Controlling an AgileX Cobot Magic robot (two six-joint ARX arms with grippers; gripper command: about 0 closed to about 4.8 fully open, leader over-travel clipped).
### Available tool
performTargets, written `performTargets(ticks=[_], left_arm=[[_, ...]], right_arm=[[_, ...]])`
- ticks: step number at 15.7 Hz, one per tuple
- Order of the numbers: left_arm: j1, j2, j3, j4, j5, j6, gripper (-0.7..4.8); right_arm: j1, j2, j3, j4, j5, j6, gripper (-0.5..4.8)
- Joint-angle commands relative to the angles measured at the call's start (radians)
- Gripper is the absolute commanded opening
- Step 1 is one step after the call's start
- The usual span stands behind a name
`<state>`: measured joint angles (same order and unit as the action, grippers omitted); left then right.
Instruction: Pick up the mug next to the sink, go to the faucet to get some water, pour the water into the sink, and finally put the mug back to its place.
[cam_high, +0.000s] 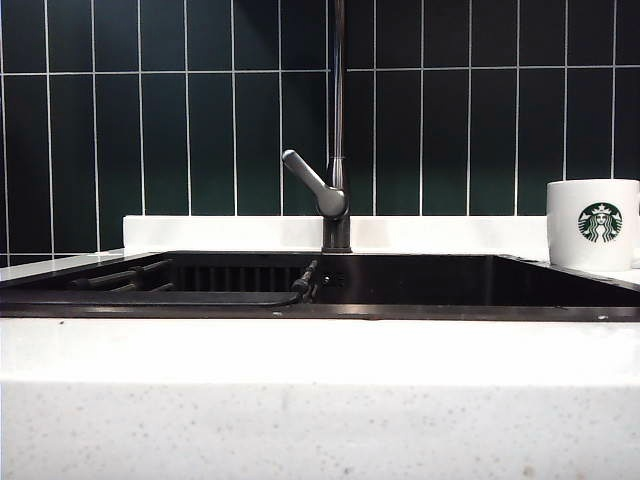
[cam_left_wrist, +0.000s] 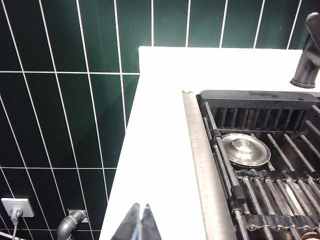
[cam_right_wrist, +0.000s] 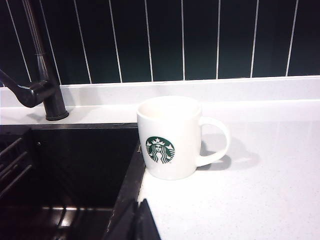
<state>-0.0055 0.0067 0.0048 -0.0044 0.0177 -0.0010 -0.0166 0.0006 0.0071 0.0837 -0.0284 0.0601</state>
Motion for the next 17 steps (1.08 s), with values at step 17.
performTargets(ticks=[17], left_arm=[[0.000, 0.052, 0.233, -0.058, 0.189, -0.055, -0.06]], right_arm=[[-0.003, 0.075, 0.267, -0.253, 0.169, 0.085, -0.06]])
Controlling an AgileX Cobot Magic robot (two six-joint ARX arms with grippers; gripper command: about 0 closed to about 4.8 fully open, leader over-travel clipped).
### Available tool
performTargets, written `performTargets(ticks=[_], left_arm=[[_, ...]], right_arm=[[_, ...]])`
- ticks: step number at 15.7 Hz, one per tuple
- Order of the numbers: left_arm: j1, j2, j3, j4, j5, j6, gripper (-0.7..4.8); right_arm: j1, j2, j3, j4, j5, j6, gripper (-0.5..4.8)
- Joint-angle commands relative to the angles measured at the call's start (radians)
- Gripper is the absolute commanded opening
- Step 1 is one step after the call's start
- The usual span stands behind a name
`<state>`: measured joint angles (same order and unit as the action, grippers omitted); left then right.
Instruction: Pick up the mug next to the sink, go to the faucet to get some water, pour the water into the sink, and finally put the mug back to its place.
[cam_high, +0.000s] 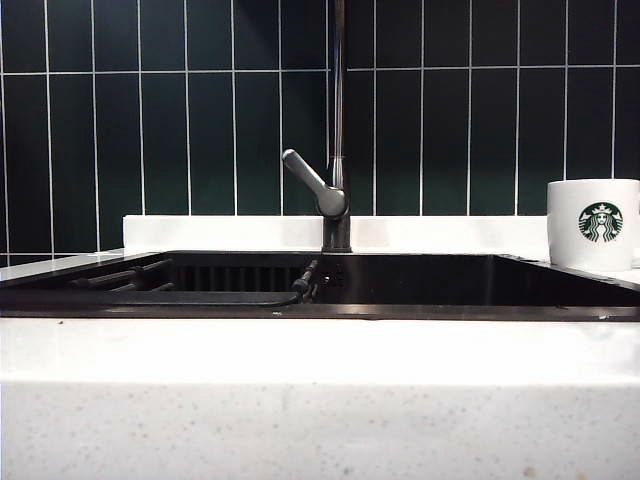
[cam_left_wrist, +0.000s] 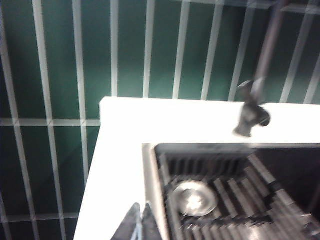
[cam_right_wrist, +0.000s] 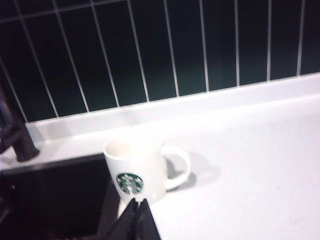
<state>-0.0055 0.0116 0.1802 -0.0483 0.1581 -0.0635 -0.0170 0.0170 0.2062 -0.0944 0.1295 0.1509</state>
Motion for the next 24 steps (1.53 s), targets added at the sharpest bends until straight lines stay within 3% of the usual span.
performTargets(ticks=[1, 2, 5, 9, 10, 11, 12, 13, 17, 19, 20, 24], left_arm=[[0.000, 0.113, 0.104, -0.012, 0.106, 0.028, -0.06], [0.000, 0.193, 0.153, -0.011, 0.157, 0.062, -0.06], [-0.001, 0.404, 0.282, 0.023, 0.182, 0.127, -0.06], [-0.001, 0.590, 0.329, 0.167, 0.227, 0.134, -0.05], [-0.001, 0.642, 0.329, 0.201, 0.254, 0.134, -0.04], [-0.001, 0.702, 0.329, 0.234, 0.270, 0.134, 0.35], [-0.001, 0.745, 0.329, 0.259, 0.273, 0.132, 0.81], [-0.001, 0.790, 0.329, 0.301, 0.272, 0.132, 0.88], [-0.001, 1.042, 0.343, 0.605, 0.277, 0.108, 0.88], [-0.001, 1.149, 0.392, 0.643, 0.338, 0.105, 0.89], [-0.001, 1.202, 0.433, 0.650, 0.373, 0.105, 0.89], [-0.003, 1.413, 0.610, 0.710, 0.448, 0.102, 0.91]], right_arm=[[-0.003, 0.143, 0.133, -0.118, 0.010, -0.046, -0.06], [-0.003, 0.214, 0.181, -0.136, 0.009, -0.071, -0.06], [-0.004, 0.415, 0.306, -0.149, 0.024, -0.079, -0.06], [-0.003, 0.541, 0.372, -0.089, 0.090, -0.076, -0.05], [-0.003, 0.546, 0.372, -0.098, 0.090, -0.077, 0.33], [-0.003, 0.561, 0.369, -0.108, 0.112, -0.084, 1.63], [-0.005, 0.582, 0.363, -0.100, 0.144, -0.117, 1.80], [-0.015, 0.611, 0.354, -0.078, 0.157, -0.158, 1.80], [-0.025, 0.765, 0.270, 0.144, 0.156, -0.146, 1.81], [-0.025, 0.834, 0.233, 0.285, 0.156, -0.076, 1.84], [-0.026, 0.882, 0.228, 0.343, 0.157, -0.056, 2.12], [-0.039, 1.109, 0.228, 0.563, 0.157, -0.074, 2.11]])
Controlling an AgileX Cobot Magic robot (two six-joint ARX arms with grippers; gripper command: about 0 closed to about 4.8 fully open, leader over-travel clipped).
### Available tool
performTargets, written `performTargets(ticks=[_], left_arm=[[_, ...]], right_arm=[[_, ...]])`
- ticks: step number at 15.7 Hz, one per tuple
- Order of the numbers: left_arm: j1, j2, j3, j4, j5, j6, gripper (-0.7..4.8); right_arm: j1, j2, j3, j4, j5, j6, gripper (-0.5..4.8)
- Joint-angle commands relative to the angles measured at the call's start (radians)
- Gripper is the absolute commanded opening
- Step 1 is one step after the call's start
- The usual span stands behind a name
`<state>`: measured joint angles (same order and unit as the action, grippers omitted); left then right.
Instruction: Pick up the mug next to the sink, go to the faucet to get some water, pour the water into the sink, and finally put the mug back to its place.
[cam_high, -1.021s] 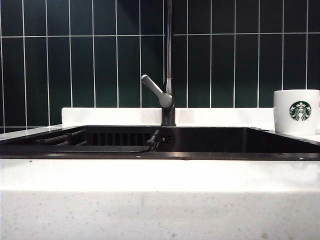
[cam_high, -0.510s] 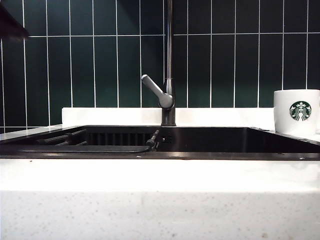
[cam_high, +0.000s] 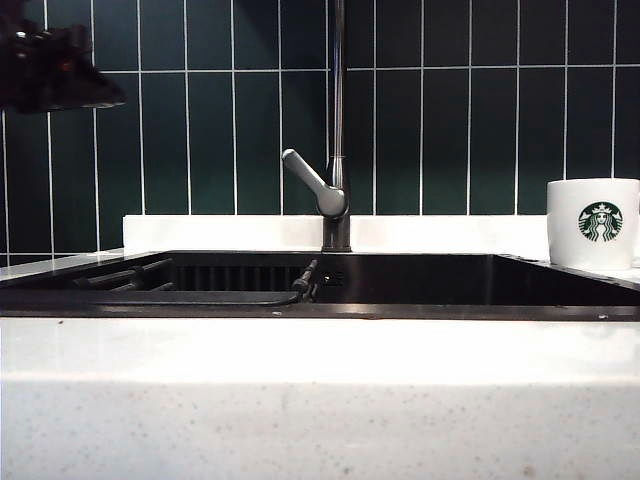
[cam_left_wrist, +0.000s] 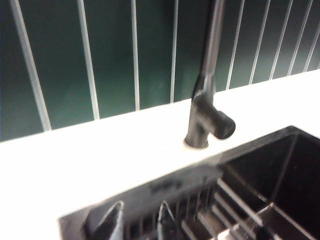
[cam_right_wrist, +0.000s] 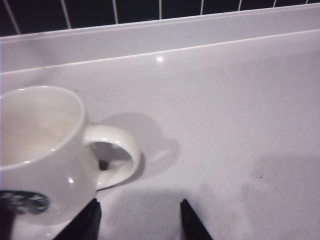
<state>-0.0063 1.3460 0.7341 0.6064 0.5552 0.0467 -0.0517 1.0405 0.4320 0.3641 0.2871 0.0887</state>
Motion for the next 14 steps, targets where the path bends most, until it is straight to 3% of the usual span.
performTargets(ticks=[1, 6, 14], left_arm=[[-0.003, 0.113, 0.079, 0.073, 0.069, -0.029, 0.96], [-0.039, 0.266, 0.214, 0.080, 0.200, -0.058, 1.22], [-0.050, 0.305, 0.237, 0.062, 0.208, -0.035, 1.30]], right_arm=[[-0.005, 0.131, 0.002, 0.140, -0.001, -0.028, 2.12], [-0.004, 0.322, 0.003, 0.332, -0.006, -0.074, 2.12], [-0.015, 0.428, 0.029, 0.481, -0.054, -0.074, 2.13]])
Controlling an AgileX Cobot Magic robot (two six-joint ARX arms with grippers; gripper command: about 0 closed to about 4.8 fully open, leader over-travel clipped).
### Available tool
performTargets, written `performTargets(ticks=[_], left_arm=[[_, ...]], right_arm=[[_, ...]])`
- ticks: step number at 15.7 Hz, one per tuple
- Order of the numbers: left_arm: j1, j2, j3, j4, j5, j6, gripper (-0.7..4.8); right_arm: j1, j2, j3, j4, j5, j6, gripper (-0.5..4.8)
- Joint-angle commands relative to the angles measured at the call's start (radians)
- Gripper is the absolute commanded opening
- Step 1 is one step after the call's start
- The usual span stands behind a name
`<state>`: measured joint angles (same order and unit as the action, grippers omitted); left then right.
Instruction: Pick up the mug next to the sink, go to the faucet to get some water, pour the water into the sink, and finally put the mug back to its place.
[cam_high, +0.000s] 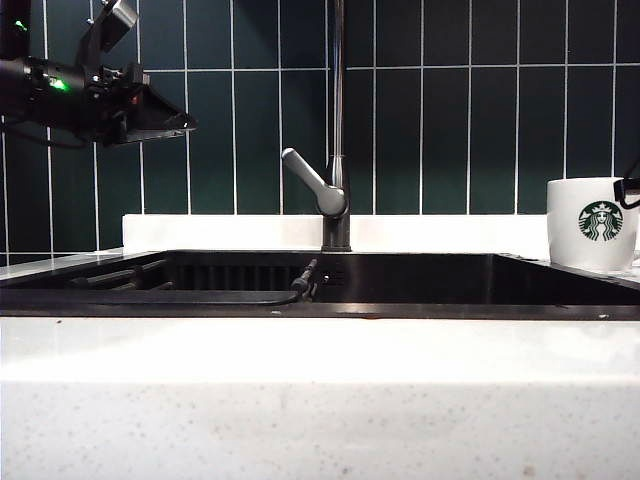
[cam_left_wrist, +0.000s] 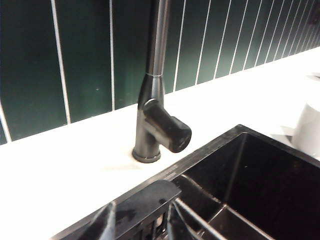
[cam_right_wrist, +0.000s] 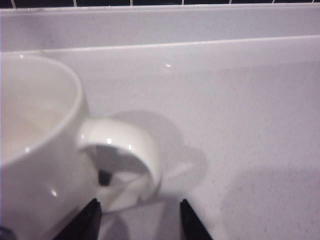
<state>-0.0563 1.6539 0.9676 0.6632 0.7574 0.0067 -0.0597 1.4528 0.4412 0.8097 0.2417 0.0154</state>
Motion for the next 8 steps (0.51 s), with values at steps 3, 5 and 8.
performTargets(ticks=[3, 5, 8], left_arm=[[-0.002, 0.032, 0.016, 0.004, 0.024, -0.008, 1.29], [-0.010, 0.045, 0.016, 0.004, 0.032, -0.007, 1.29], [-0.024, 0.052, 0.017, 0.006, 0.032, -0.007, 1.29]], right_arm=[[-0.023, 0.078, 0.086, 0.037, -0.016, -0.002, 2.13], [-0.035, 0.117, 0.114, 0.037, -0.019, -0.002, 2.12], [-0.060, 0.145, 0.124, 0.036, -0.030, -0.002, 2.12]])
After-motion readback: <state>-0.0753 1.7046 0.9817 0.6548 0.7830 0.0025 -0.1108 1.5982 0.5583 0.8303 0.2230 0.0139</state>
